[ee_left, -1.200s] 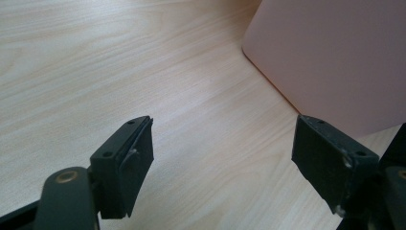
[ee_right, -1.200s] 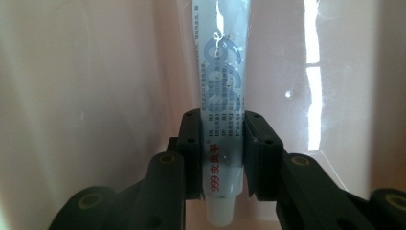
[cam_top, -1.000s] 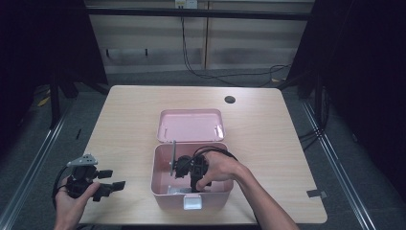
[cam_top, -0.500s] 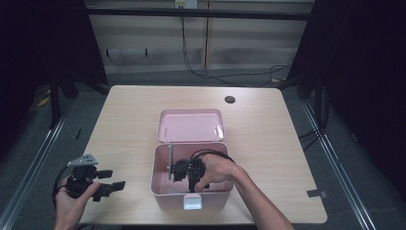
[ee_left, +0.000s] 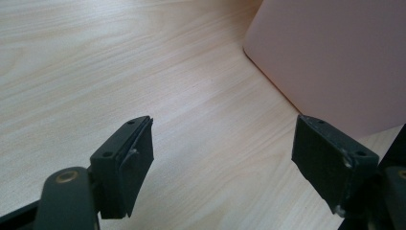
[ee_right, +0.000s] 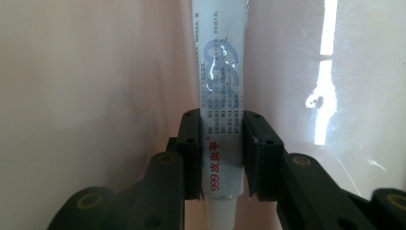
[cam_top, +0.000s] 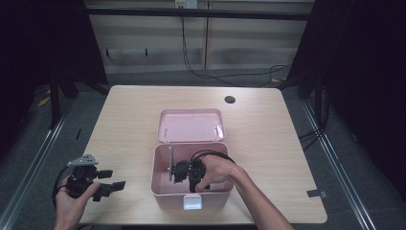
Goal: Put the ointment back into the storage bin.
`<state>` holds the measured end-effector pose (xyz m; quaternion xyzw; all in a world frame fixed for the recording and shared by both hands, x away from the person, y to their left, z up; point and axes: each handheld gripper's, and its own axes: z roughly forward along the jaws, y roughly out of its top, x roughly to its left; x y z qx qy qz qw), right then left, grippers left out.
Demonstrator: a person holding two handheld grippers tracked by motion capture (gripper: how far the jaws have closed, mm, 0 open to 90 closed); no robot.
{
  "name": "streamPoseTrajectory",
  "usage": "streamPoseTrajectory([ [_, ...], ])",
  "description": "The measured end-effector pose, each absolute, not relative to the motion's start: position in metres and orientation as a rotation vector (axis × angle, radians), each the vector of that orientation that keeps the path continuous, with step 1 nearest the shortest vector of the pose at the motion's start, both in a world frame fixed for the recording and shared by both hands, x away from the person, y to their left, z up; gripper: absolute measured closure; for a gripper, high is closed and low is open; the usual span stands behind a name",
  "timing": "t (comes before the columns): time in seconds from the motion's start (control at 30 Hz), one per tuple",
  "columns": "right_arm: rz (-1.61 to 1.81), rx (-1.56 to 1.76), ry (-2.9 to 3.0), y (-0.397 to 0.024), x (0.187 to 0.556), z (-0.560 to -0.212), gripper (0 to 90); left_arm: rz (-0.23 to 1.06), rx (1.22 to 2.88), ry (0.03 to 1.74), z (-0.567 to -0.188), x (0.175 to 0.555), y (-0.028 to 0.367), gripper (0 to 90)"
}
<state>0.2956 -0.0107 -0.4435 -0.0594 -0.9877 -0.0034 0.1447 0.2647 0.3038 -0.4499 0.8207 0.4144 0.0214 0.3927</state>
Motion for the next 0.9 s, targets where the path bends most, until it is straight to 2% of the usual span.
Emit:
streamPoseTrajectory([
  [0.47,-0.078,-0.197,-2.830,-0.013,0.295,-0.441,68.3,0.054,2.084,1.050,-0.450,0.265,0.303,22.2],
  [0.63,-0.062,-0.224,-2.836,-0.013,0.296,-0.437,62.8,0.056,2.084,1.051,-0.450,0.265,0.303,22.2],
  [0.9,-0.074,-0.322,-2.847,-0.020,0.299,-0.428,59.1,0.054,2.084,1.050,-0.450,0.265,0.303,22.1],
])
